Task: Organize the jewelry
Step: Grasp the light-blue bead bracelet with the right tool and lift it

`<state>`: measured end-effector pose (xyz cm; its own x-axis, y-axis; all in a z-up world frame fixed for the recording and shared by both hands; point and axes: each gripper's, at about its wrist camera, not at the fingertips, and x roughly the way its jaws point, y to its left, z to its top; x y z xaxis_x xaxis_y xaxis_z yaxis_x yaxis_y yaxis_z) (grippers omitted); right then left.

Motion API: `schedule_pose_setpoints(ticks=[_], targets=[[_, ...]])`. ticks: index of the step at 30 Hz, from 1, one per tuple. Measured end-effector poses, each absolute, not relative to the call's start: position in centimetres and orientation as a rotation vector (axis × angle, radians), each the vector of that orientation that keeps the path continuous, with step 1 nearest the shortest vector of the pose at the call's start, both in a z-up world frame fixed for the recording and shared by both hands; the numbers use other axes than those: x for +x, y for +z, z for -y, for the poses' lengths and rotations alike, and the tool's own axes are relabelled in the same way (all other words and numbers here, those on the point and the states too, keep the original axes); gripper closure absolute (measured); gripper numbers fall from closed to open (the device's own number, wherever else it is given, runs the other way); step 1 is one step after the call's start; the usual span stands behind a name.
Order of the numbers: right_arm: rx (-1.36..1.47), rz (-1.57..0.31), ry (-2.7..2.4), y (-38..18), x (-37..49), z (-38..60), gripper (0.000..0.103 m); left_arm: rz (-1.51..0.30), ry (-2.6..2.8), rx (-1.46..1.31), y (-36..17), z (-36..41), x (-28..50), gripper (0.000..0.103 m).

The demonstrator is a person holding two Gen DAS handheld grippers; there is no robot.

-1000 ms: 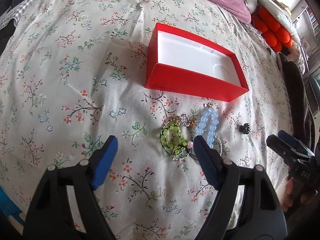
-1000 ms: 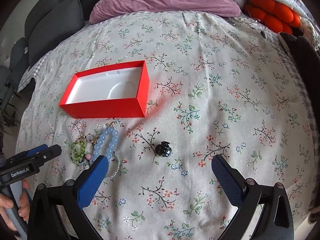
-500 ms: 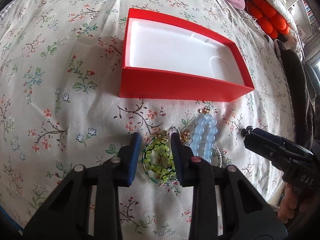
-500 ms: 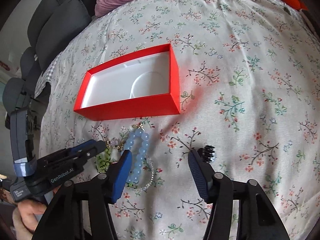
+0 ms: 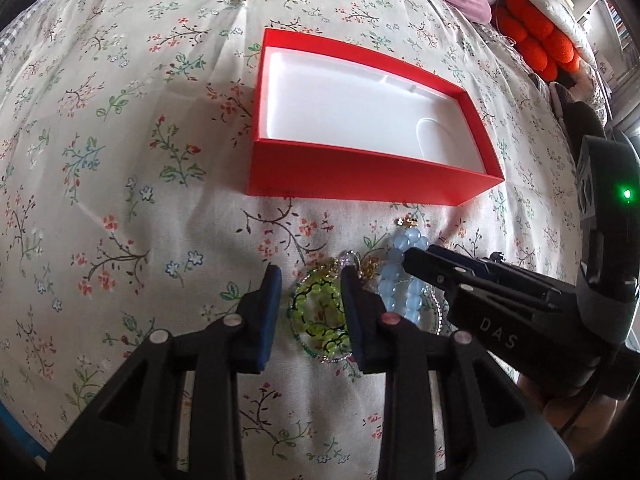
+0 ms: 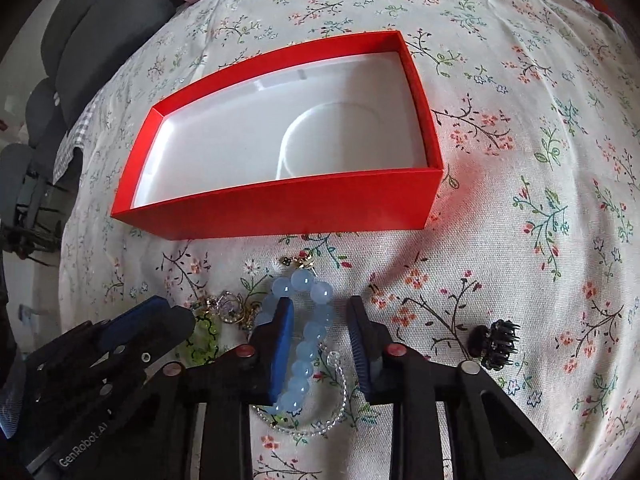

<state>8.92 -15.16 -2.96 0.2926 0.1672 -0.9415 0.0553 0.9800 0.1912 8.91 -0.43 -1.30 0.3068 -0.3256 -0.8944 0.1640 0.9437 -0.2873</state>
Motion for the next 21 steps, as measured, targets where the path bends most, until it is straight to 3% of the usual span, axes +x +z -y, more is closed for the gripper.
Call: schedule_pose_setpoints(ticks=[11,21], targets=[[0.244,-1.145,0.117,1.9,6.7,16.2,0.092,-1.183,-0.407,-0.113,0.2,0.9,7.5,0.071],[0.262,-1.026,0.088,6.4,4.0,20.6,0.092,-1.178,-0.544,0.011,-0.1,6.5,6.6,0.071]])
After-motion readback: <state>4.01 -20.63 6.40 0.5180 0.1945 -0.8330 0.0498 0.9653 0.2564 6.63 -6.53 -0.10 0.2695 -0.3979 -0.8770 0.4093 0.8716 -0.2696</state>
